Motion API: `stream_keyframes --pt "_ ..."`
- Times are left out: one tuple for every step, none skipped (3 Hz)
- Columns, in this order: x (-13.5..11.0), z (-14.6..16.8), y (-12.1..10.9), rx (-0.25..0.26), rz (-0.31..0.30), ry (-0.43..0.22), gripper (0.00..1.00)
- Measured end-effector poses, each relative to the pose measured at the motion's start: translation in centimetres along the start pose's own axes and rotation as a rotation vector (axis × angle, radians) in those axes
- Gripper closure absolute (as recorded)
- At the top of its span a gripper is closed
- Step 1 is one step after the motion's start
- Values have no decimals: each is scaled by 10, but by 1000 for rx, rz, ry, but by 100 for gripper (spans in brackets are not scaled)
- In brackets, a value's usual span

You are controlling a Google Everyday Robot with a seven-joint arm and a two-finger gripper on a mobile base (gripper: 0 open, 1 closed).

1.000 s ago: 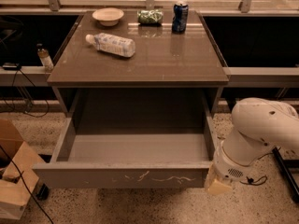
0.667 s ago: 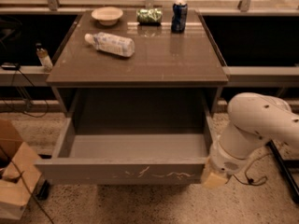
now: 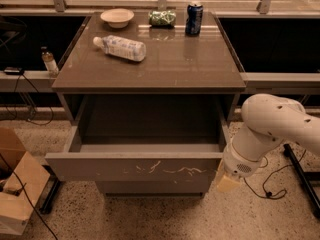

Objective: Close top drawer

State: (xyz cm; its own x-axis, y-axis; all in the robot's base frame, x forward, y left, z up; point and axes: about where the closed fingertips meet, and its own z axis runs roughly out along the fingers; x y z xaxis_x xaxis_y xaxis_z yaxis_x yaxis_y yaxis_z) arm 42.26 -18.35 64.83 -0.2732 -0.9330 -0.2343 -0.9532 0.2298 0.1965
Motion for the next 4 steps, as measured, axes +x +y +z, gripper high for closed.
stream_keyframes --pt "0 0 0 0 0 0 100" --pt "-13 0 -14 37 -38 -19 100" --pt "-31 4 -32 53 -72 -61 100" --pt "-45 6 -58 58 -75 -91 100"
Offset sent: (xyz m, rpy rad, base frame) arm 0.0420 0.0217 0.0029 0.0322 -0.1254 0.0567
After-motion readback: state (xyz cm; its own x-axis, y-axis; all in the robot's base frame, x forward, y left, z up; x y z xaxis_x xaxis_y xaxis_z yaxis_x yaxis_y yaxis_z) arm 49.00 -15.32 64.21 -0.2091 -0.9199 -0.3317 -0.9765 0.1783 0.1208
